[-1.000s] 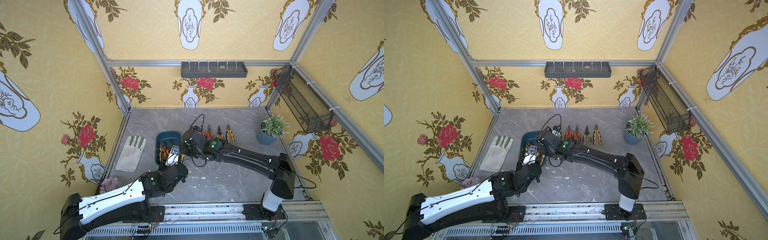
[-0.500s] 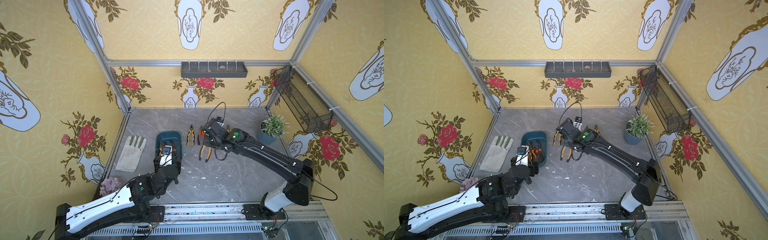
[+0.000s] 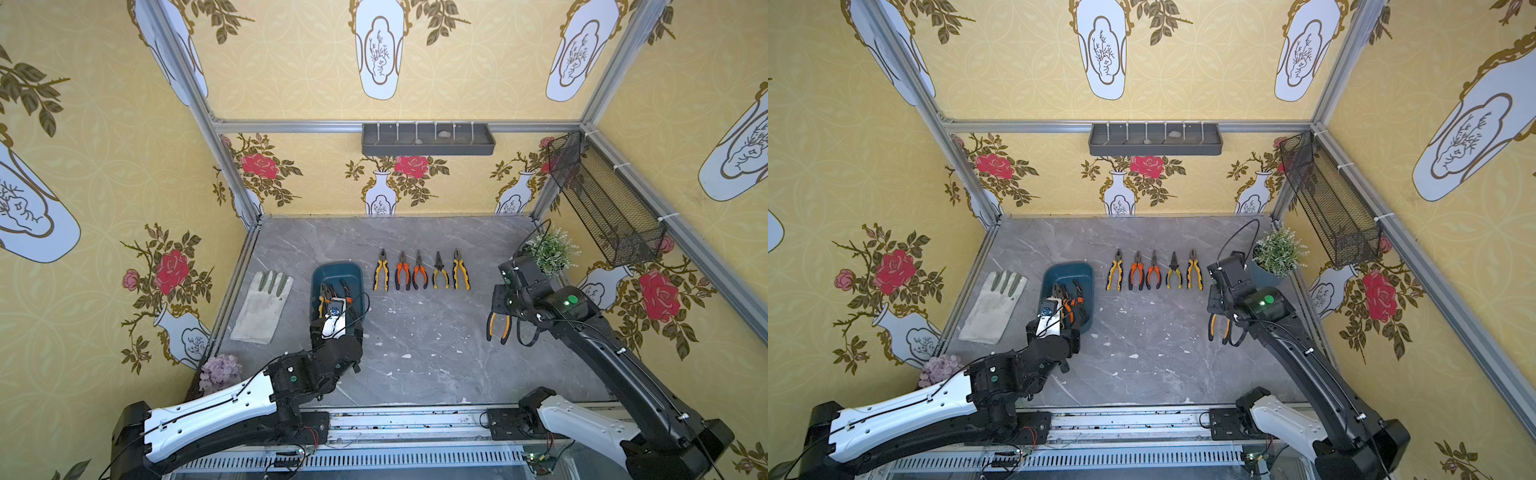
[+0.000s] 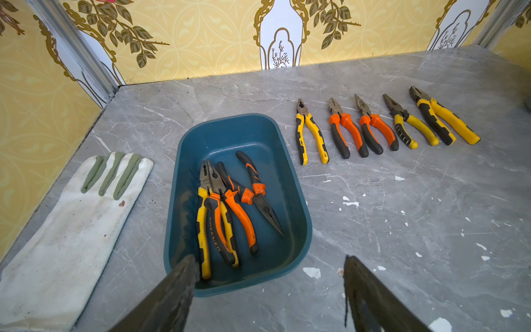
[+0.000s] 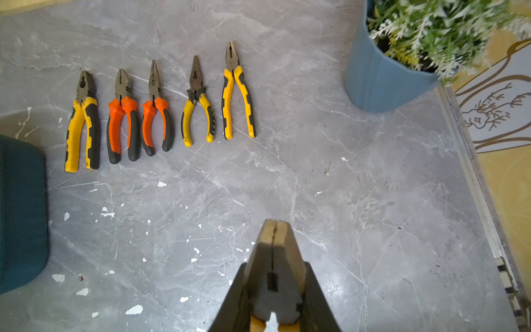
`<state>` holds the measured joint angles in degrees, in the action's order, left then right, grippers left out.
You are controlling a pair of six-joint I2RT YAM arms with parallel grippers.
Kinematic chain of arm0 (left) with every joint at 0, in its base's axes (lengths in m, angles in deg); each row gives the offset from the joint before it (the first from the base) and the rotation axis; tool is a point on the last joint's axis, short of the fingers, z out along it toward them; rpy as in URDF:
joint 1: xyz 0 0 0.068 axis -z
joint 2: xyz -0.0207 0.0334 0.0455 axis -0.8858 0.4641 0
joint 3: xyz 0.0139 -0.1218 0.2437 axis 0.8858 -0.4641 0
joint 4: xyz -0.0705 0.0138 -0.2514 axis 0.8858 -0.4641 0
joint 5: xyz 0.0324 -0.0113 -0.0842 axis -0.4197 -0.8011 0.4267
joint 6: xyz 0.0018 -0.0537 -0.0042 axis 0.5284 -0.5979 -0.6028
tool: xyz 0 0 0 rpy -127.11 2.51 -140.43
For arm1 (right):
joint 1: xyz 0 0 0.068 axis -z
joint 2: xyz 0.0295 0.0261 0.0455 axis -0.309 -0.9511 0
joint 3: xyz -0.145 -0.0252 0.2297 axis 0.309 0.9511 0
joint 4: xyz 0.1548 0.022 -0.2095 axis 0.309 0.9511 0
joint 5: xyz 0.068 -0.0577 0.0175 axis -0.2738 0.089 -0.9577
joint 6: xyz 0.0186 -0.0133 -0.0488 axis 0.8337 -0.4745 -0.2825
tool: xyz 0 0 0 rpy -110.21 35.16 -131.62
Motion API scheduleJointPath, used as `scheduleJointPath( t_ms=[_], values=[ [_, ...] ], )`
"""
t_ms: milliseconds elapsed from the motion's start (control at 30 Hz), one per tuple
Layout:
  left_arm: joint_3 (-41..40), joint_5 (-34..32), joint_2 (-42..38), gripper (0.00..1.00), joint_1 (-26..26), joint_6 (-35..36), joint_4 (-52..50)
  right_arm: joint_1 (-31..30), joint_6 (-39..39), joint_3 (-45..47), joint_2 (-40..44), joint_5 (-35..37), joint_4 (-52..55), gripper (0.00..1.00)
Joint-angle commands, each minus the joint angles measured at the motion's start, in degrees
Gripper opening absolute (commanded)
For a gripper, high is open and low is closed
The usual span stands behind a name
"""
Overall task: Take the pliers out of the storage box
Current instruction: Place the pliers at the center of the board.
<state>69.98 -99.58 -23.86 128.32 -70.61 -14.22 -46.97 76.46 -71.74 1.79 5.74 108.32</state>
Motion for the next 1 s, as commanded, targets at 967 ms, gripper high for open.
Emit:
scheduleJointPath(
  t_ms=[967],
  values=[
    [-0.3, 0.8, 2.1, 0.82, -0.3, -3.7, 0.2, 8.0, -13.5, -2.7, -38.4, -21.2, -13.4, 0.00]
  ],
)
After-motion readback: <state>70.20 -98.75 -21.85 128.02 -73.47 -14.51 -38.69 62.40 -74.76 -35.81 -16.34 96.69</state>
